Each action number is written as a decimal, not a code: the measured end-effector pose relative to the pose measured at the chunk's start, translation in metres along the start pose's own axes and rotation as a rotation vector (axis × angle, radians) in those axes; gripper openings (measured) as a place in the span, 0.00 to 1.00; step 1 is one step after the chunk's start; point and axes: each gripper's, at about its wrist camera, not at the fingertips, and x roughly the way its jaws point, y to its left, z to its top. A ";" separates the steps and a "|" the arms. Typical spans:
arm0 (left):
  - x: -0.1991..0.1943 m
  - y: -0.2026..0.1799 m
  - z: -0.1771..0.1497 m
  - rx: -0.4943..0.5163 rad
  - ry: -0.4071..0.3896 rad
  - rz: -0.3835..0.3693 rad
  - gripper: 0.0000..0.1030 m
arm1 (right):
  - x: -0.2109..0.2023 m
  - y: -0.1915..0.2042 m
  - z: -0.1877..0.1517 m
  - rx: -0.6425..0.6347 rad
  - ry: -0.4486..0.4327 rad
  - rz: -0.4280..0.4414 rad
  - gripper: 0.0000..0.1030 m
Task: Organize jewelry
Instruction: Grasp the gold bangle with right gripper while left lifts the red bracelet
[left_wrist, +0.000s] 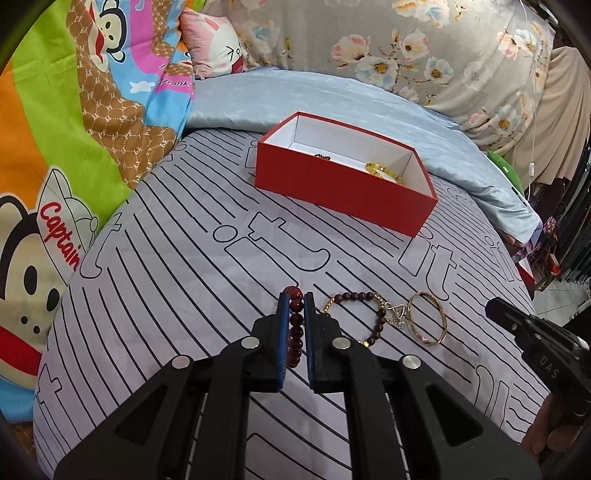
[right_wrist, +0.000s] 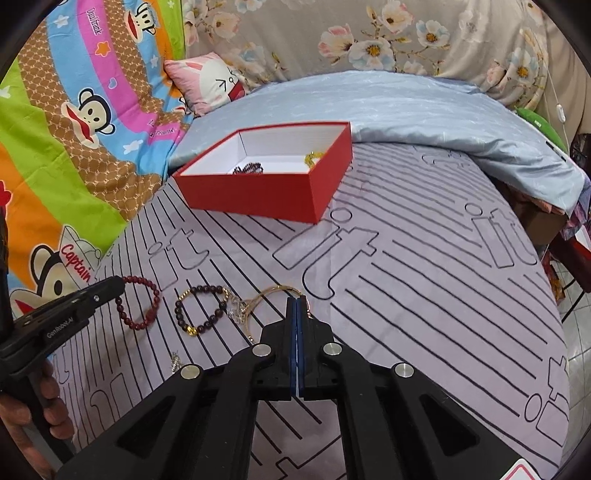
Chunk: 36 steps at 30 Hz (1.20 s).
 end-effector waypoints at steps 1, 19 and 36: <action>0.001 0.000 -0.001 -0.002 0.004 -0.001 0.07 | 0.002 -0.001 -0.001 0.002 0.007 0.003 0.09; 0.019 0.005 -0.010 -0.016 0.046 0.002 0.08 | 0.063 0.027 -0.018 -0.146 0.089 -0.079 0.65; 0.013 0.004 -0.010 -0.015 0.041 -0.005 0.08 | 0.034 0.017 -0.010 -0.144 0.022 -0.101 0.51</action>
